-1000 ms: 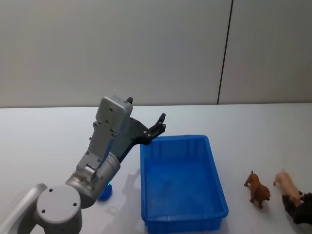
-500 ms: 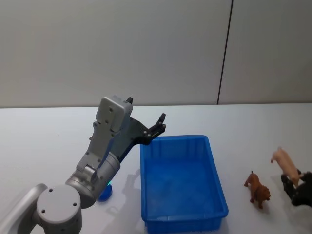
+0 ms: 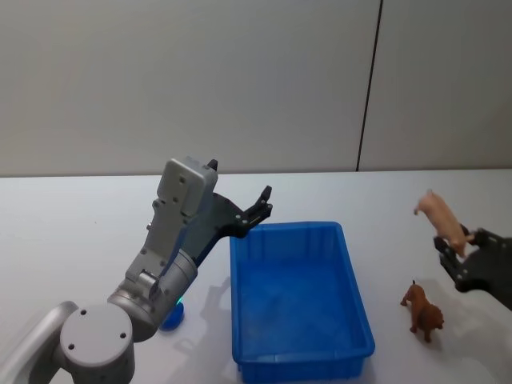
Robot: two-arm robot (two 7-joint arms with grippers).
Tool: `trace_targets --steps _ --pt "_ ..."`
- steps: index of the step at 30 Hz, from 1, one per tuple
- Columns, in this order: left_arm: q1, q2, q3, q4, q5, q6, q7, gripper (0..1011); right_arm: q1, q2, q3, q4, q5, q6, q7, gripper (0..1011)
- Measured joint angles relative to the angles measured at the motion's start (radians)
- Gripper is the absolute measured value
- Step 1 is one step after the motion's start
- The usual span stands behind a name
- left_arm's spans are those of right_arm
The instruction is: Pick up the two dolls from the table and place them into the box.
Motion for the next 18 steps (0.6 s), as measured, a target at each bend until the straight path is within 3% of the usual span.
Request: trace_targets --steps 18 --pt "0.000 0.000 0.000 0.000 0.000 0.000 0.000 1001 0.117 -0.071 -0.059 0.019 -0.034 -0.027 0.201 335"
